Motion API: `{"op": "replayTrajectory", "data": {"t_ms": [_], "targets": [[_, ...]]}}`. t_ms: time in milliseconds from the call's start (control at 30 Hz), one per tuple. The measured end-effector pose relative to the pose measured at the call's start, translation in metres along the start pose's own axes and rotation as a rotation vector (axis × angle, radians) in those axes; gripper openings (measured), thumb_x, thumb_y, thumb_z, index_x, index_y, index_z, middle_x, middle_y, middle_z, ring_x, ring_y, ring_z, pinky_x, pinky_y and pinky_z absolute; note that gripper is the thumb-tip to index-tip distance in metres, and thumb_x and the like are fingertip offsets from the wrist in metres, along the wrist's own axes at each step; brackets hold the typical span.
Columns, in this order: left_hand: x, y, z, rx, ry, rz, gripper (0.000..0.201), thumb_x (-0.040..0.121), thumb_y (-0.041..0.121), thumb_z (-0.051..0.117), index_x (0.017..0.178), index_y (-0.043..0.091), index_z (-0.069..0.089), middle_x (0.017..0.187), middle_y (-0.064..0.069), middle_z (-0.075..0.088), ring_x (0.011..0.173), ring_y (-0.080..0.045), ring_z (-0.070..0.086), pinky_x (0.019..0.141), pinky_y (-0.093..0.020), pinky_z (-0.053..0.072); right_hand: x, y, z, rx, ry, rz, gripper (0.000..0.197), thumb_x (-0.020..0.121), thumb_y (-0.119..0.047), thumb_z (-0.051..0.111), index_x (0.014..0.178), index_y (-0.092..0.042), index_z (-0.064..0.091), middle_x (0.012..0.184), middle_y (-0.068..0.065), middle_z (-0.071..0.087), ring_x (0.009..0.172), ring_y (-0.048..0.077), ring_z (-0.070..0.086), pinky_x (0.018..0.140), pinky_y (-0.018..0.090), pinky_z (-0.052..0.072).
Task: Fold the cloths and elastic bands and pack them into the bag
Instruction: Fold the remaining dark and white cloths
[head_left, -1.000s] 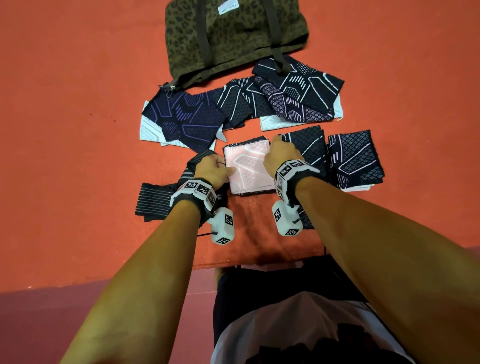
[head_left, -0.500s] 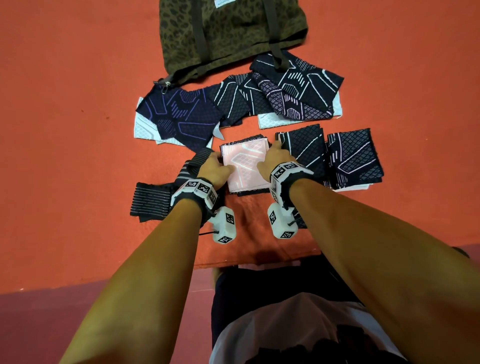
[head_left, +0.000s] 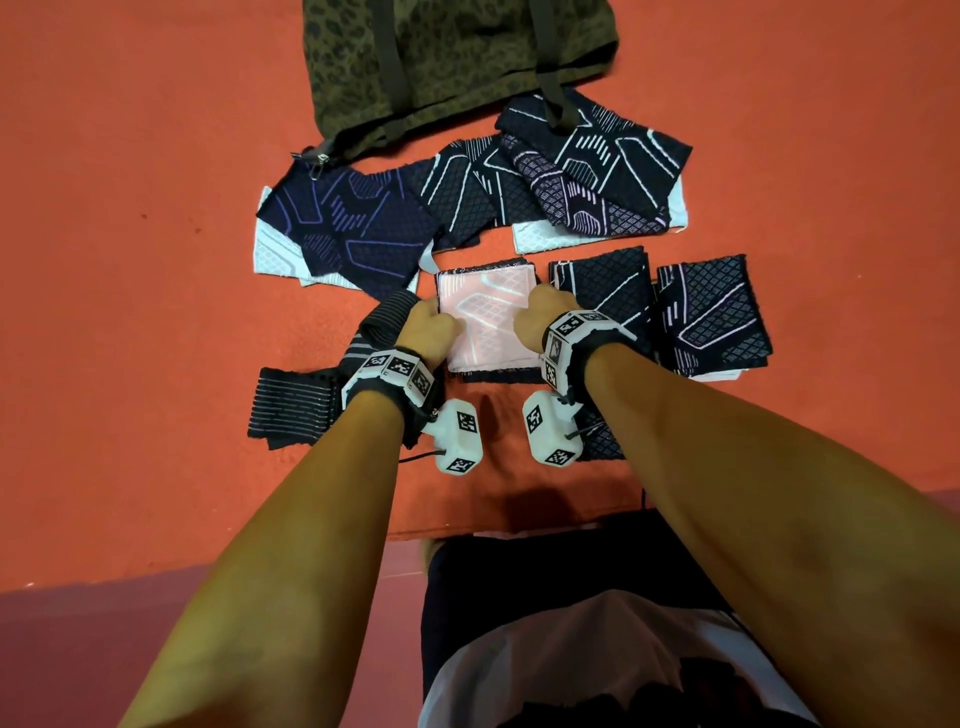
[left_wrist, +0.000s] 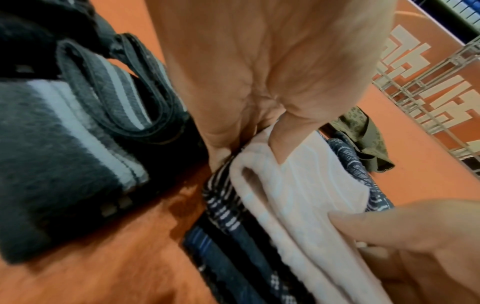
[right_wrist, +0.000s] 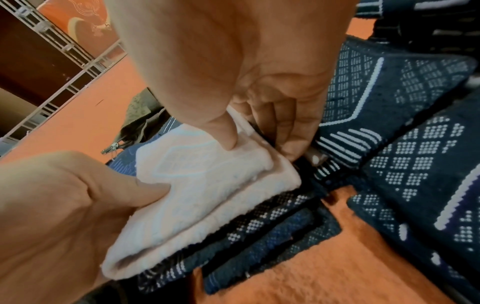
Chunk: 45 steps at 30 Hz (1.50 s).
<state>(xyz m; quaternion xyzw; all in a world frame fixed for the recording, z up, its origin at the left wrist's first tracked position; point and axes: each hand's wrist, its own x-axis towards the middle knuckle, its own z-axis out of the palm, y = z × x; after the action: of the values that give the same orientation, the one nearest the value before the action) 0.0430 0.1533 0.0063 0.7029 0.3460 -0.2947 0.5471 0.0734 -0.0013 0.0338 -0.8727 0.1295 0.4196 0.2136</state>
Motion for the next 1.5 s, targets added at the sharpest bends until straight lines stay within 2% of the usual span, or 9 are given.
{"op": "replayTrajectory", "data": {"t_ms": [233,400,500,633,800,1000,1200,1333,1500], "targets": [[0.023,0.006,-0.005,0.048,0.006,0.071,0.061,0.067,0.015,0.050,0.127,0.016,0.060,0.111,-0.009,0.070,0.102,-0.031,0.067,0.095,-0.050,0.053,-0.002,-0.006,-0.007,0.052,0.049,0.006,0.037,0.099,-0.020,0.048,0.128,0.003,0.048,0.128,0.021,0.056,0.112,0.036,0.059,0.084,0.036,0.049],[0.013,0.023,-0.008,0.225,0.071,0.090,0.063,0.073,0.014,0.057,0.136,0.010,0.050,0.121,-0.012,0.065,0.109,-0.031,0.063,0.099,-0.044,0.051,-0.004,-0.019,-0.024,-0.059,0.109,-0.043,0.014,0.090,-0.014,0.050,0.078,-0.008,0.049,0.105,0.013,0.061,0.083,0.030,0.057,0.066,0.033,0.045],[0.012,0.047,-0.012,0.289,0.117,0.130,0.076,0.065,0.021,0.058,0.139,0.009,0.046,0.127,-0.012,0.062,0.114,-0.030,0.060,0.101,-0.041,0.049,-0.007,-0.028,-0.042,-0.104,0.150,-0.063,0.008,0.090,-0.015,0.051,0.094,-0.009,0.053,0.101,0.011,0.058,0.087,0.031,0.059,0.070,0.034,0.050],[0.024,0.076,-0.008,0.369,0.102,0.176,0.062,0.079,0.018,0.063,0.139,0.014,0.049,0.133,-0.011,0.058,0.120,-0.027,0.057,0.106,-0.038,0.045,-0.003,-0.032,-0.070,-0.134,0.183,-0.083,0.008,0.091,-0.015,0.052,0.097,-0.010,0.054,0.099,0.011,0.058,0.081,0.030,0.055,0.069,0.034,0.050],[0.038,0.111,0.014,0.466,0.023,0.261,0.053,0.083,0.017,0.064,0.135,0.015,0.054,0.134,-0.008,0.058,0.120,-0.025,0.058,0.107,-0.039,0.045,0.008,-0.037,-0.098,-0.071,0.206,-0.083,0.021,0.090,-0.024,0.059,0.106,-0.011,0.058,0.110,0.014,0.061,0.096,0.035,0.061,0.079,0.040,0.054],[0.062,0.139,0.045,0.525,-0.057,0.278,0.056,0.079,0.023,0.058,0.134,0.021,0.054,0.127,-0.011,0.060,0.108,-0.028,0.063,0.097,-0.042,0.052,0.030,-0.033,-0.123,-0.087,0.197,-0.077,0.025,0.091,-0.019,0.057,0.113,-0.008,0.058,0.114,0.015,0.061,0.091,0.034,0.059,0.070,0.035,0.045],[0.091,0.159,0.055,0.561,-0.063,0.276,0.061,0.081,0.024,0.060,0.141,0.016,0.050,0.137,-0.012,0.052,0.117,-0.025,0.059,0.108,-0.037,0.045,0.065,-0.023,-0.139,-0.146,0.181,-0.068,0.023,0.091,-0.020,0.061,0.109,-0.006,0.060,0.110,0.015,0.063,0.089,0.032,0.061,0.069,0.034,0.049],[0.102,0.170,0.056,0.584,-0.036,0.280,0.060,0.092,0.017,0.060,0.148,0.014,0.039,0.144,-0.013,0.037,0.131,-0.025,0.044,0.114,-0.027,0.031,0.089,-0.026,-0.136,-0.146,0.126,-0.033,0.037,0.089,-0.022,0.063,0.121,-0.005,0.055,0.121,0.017,0.058,0.106,0.036,0.060,0.083,0.041,0.054],[0.119,0.175,0.061,0.576,-0.006,0.297,0.056,0.091,0.015,0.061,0.144,0.013,0.045,0.141,-0.013,0.040,0.128,-0.026,0.047,0.113,-0.028,0.032,0.112,-0.028,-0.130,-0.119,0.121,-0.019,0.057,0.086,-0.021,0.067,0.135,-0.007,0.041,0.132,0.019,0.045,0.118,0.040,0.053,0.091,0.046,0.051]]}}
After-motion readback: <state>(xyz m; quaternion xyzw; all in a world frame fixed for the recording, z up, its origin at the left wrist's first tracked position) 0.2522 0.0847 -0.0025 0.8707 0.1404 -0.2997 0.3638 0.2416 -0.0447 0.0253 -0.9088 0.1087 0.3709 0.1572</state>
